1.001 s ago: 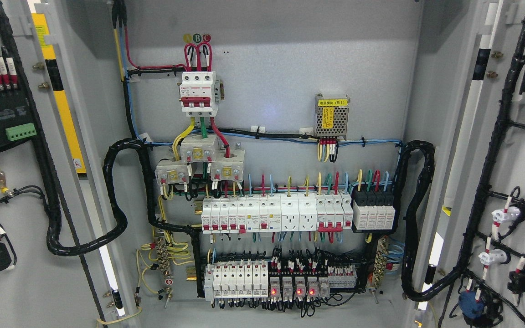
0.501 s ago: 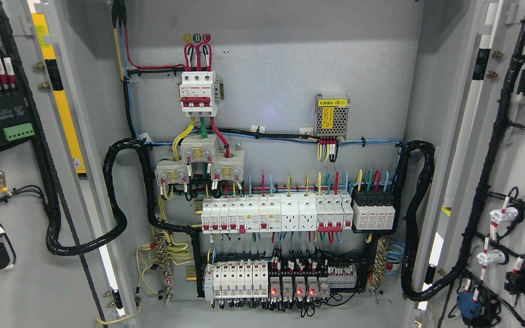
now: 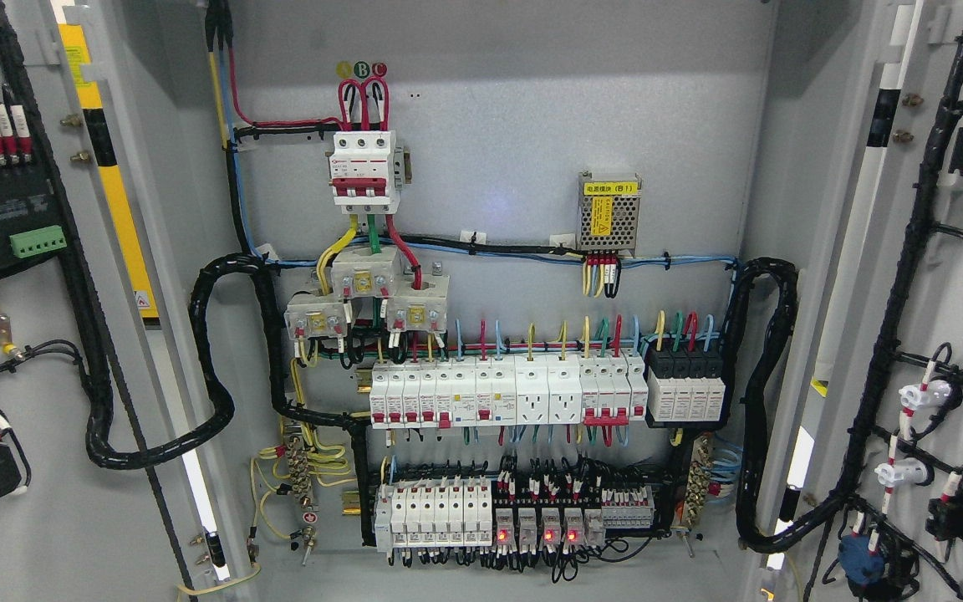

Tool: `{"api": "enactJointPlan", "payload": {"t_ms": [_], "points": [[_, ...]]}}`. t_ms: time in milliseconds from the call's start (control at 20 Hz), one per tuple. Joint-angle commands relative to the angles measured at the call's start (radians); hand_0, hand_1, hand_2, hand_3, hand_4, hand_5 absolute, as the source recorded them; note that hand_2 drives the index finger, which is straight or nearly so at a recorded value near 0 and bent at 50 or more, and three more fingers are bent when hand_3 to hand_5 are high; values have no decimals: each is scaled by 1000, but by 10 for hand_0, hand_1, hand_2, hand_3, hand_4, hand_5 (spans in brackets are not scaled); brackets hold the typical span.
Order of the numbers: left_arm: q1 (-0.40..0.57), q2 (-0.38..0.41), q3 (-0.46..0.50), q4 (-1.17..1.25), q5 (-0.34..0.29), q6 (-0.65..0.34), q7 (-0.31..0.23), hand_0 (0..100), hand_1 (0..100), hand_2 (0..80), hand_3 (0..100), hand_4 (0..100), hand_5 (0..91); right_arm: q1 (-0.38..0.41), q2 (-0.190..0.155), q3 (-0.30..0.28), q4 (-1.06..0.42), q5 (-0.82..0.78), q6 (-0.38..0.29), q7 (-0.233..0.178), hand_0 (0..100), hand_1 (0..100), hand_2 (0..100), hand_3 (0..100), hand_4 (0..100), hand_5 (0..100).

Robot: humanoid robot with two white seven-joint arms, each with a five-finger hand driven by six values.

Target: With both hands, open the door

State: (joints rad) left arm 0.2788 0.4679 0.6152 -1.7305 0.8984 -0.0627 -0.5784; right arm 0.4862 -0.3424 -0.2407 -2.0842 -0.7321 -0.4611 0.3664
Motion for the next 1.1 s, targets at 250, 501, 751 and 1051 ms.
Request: {"api": "enactJointPlan", "payload": {"t_ms": [250, 501, 751, 1051], "points": [[60, -142, -233, -146, -68, -3, 8, 0, 0, 0, 0, 0, 0, 17, 13, 256, 122, 22, 10, -4, 200, 122, 0, 0, 0, 0], [72, -231, -411, -17, -284, -23, 112, 0, 0, 0, 0, 0, 0, 26, 49, 328, 353, 207, 1, -1, 200, 122, 0, 0, 0, 0], [71, -350, -486, 248, -441, -51, 147, 0, 0, 0, 0, 0, 0, 14, 77, 397, 609, 256, 4, 5, 200, 122, 0, 0, 0, 0], [31, -459, -496, 699, -640, -180, 149, 0, 0, 0, 0, 0, 0, -43, 177, 408, 1002, 390, 4, 2, 201, 120, 0, 0, 0, 0]]}}
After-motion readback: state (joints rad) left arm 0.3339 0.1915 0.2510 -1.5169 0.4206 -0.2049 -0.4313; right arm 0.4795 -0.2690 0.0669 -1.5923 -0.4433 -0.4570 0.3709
